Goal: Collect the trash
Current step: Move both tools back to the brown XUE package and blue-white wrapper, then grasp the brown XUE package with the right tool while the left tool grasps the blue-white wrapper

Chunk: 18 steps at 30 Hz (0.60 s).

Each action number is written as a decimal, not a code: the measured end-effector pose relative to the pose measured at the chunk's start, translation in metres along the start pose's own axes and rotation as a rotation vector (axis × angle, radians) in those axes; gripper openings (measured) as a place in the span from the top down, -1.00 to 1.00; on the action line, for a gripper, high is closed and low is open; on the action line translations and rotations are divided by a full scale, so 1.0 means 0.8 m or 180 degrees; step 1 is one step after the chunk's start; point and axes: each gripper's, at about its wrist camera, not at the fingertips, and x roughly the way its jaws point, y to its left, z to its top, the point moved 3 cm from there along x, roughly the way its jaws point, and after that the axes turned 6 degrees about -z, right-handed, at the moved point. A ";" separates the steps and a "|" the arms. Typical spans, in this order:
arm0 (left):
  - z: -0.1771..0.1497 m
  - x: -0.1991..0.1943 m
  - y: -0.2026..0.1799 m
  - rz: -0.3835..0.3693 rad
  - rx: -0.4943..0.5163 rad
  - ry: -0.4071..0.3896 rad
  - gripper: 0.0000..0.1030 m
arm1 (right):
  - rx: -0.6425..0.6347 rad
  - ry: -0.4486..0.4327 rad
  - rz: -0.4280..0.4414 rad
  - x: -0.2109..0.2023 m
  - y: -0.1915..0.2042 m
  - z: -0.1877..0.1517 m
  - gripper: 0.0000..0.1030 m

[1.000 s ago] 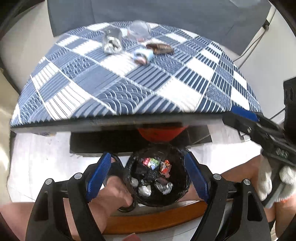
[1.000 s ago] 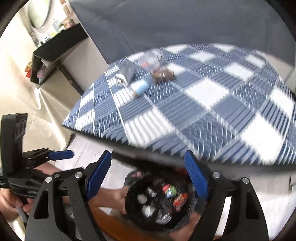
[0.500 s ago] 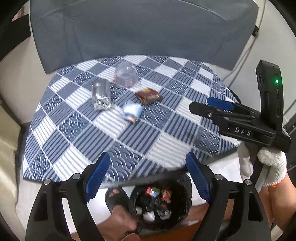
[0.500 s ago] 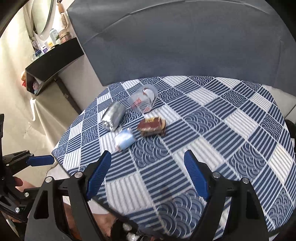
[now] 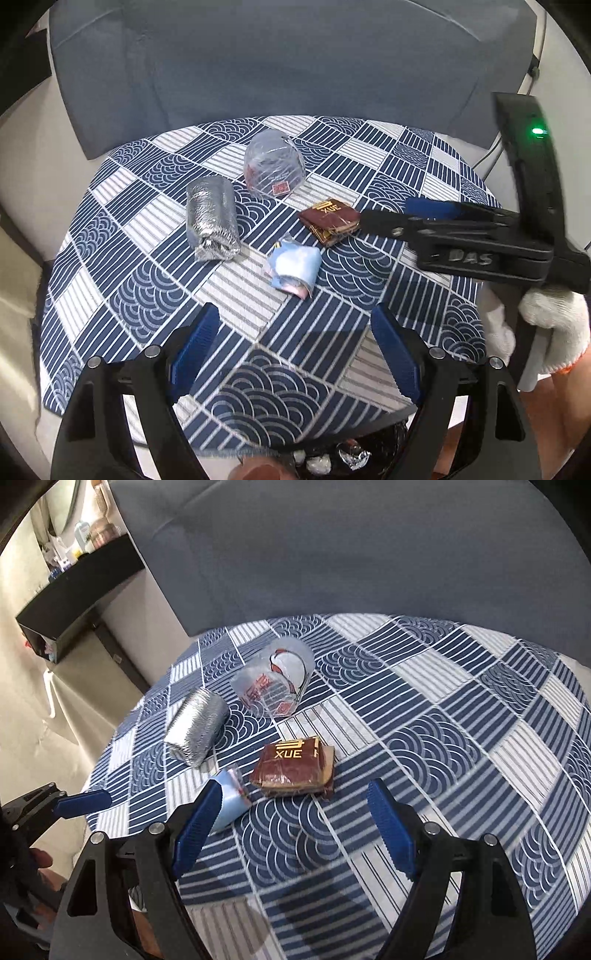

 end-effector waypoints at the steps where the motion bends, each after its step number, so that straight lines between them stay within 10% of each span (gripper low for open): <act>1: 0.001 0.004 0.003 0.0007 0.0003 0.0001 -0.59 | -0.0014 0.0033 -0.0022 0.009 0.002 0.002 -0.56; 18: 0.000 0.045 0.025 -0.0021 -0.0141 0.0179 -0.59 | -0.0294 0.0277 -0.0379 0.077 0.014 0.008 -0.20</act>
